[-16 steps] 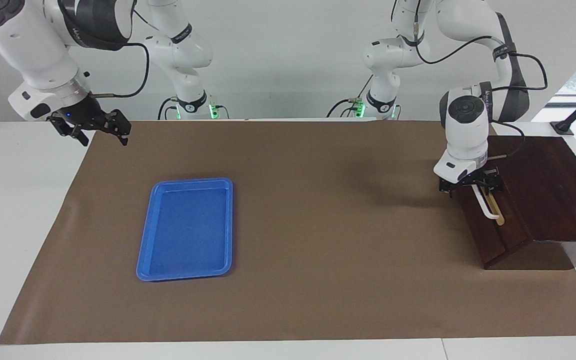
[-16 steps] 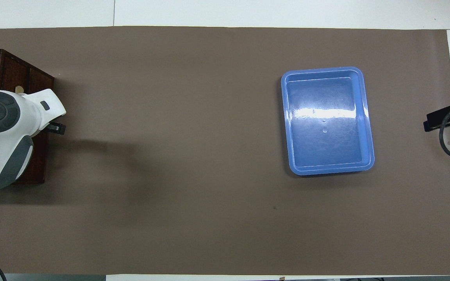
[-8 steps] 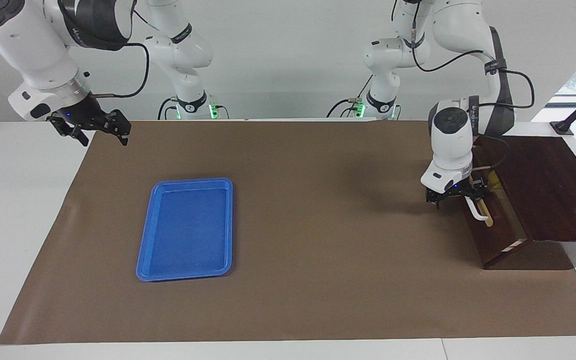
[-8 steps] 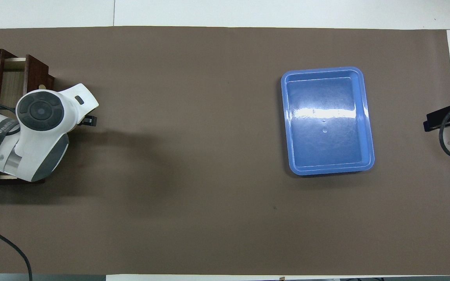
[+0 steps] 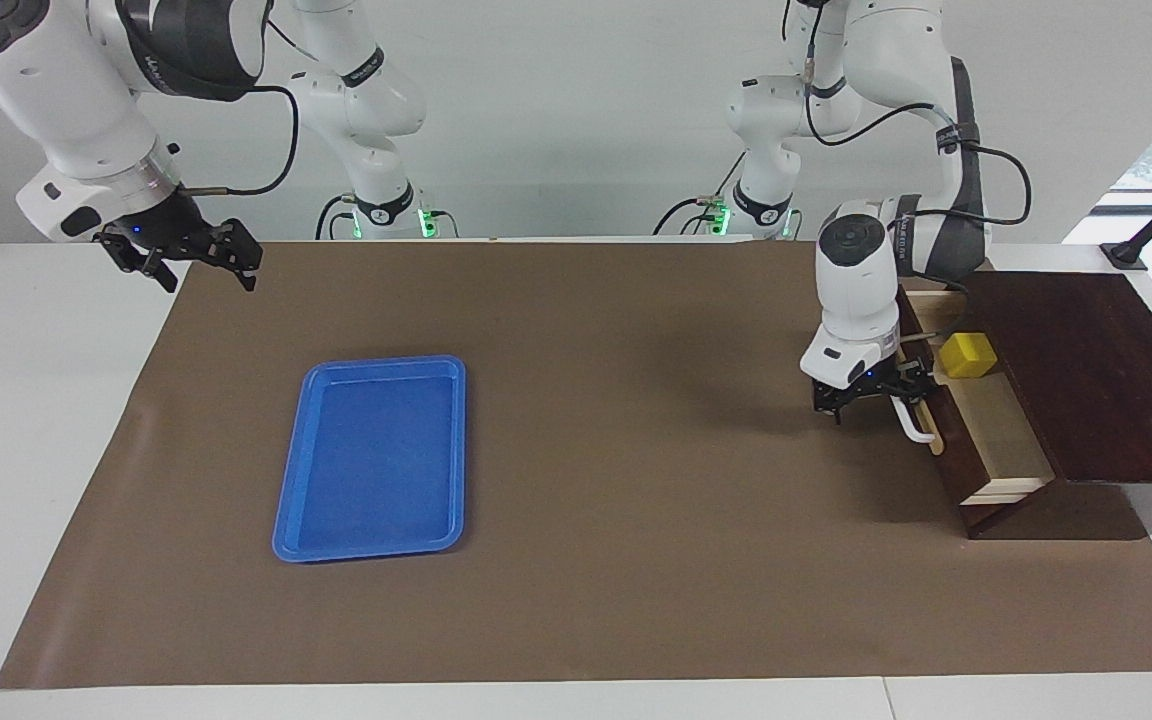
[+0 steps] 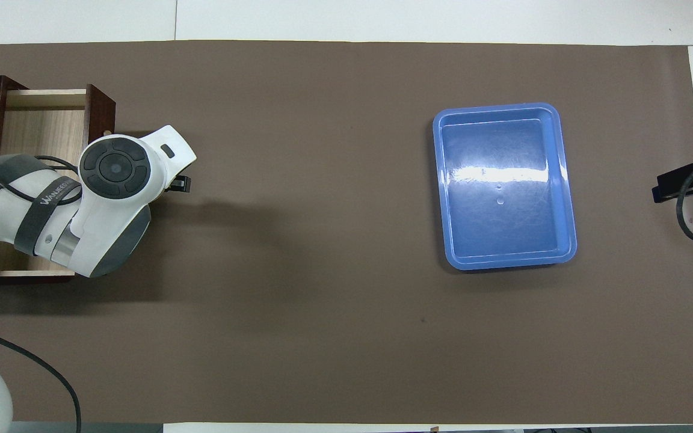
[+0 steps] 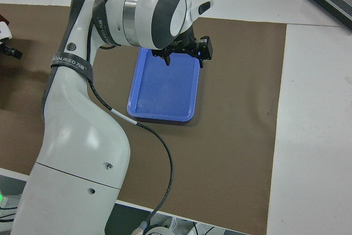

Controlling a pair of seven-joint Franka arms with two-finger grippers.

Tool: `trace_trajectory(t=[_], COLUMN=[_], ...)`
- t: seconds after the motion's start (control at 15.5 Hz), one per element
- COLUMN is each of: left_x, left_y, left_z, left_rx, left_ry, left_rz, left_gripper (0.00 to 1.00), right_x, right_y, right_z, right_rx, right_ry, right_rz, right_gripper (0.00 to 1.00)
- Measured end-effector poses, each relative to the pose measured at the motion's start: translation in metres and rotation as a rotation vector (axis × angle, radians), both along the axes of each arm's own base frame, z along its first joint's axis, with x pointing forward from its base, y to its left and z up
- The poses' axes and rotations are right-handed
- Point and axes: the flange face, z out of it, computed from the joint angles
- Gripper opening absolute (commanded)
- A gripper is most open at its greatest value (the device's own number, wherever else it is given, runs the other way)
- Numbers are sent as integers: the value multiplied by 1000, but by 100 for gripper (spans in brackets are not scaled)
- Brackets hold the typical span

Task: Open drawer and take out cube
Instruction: 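Pull the drawer open toward the robot with the left gripper, then reach into the open drawer and grasp the yellow cube with the left gripper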

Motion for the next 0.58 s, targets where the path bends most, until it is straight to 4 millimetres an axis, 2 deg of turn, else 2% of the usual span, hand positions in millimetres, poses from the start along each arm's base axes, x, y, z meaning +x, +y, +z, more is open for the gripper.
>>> trace_trajectory(t=[0.39,0.45,0.58], left_x=[1,1,8], left_y=[-5,-7,-11], left_z=[1,5,26], left_rx=[-17,-15,-42], left_ry=[6,14,19], left_rz=[24,34,82], left_gripper=[100,100,100], right_x=[0,0,0], right_y=[0,0,0], right_z=[0,0,0], right_rx=[0,0,0], right_ry=[0,0,0], right_rz=[0,0,0], right_gripper=[100,100,100])
